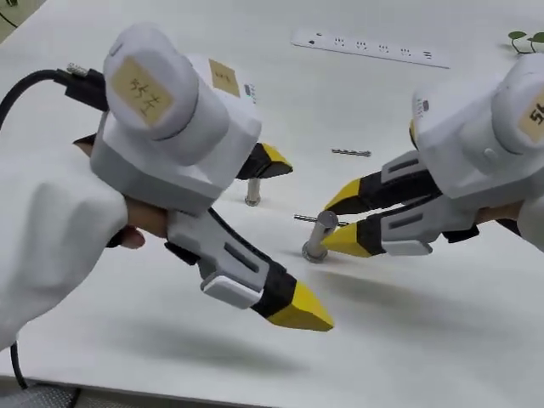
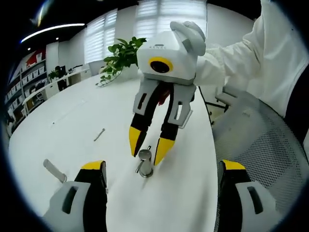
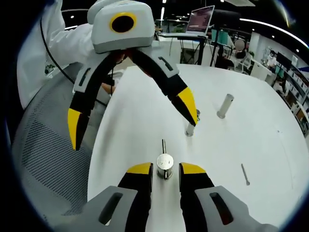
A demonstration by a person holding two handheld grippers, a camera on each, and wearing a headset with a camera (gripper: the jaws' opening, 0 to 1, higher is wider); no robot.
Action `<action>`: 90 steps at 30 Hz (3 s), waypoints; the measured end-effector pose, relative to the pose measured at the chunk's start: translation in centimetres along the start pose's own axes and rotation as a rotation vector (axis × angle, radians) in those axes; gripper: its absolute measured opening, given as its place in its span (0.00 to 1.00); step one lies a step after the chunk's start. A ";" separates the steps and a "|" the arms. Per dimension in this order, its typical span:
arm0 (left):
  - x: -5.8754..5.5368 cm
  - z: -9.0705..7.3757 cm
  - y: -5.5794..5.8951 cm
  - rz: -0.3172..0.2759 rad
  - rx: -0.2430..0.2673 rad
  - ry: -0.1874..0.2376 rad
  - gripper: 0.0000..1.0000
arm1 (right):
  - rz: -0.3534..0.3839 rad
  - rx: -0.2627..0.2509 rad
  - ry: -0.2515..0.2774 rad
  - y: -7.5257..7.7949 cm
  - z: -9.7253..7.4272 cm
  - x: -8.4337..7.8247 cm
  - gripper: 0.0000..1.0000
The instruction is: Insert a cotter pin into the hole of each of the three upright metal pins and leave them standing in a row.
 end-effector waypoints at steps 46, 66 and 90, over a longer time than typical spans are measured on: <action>-2.5 -5.3 0.4 -0.166 0.124 0.044 0.97 | 0.003 -0.039 -0.026 4.7 1.0 0.9 0.07; -2.8 -5.9 0.0 -0.214 0.173 0.035 0.98 | 0.029 -0.005 -0.013 5.9 1.1 0.6 0.08; -3.4 -6.6 -0.6 -0.238 0.204 0.003 0.97 | 0.024 -0.020 0.035 5.4 0.2 1.6 0.27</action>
Point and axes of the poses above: the centre of the closed fingertips' face, and the gripper's own axes: z roughly forward along the fingers, y roughly to its right, x roughly out of its top, the point moved 2 cm from there along -z, roughly backward along the fingers, and after that the axes turned 3 degrees about z, right-handed, at the moved point
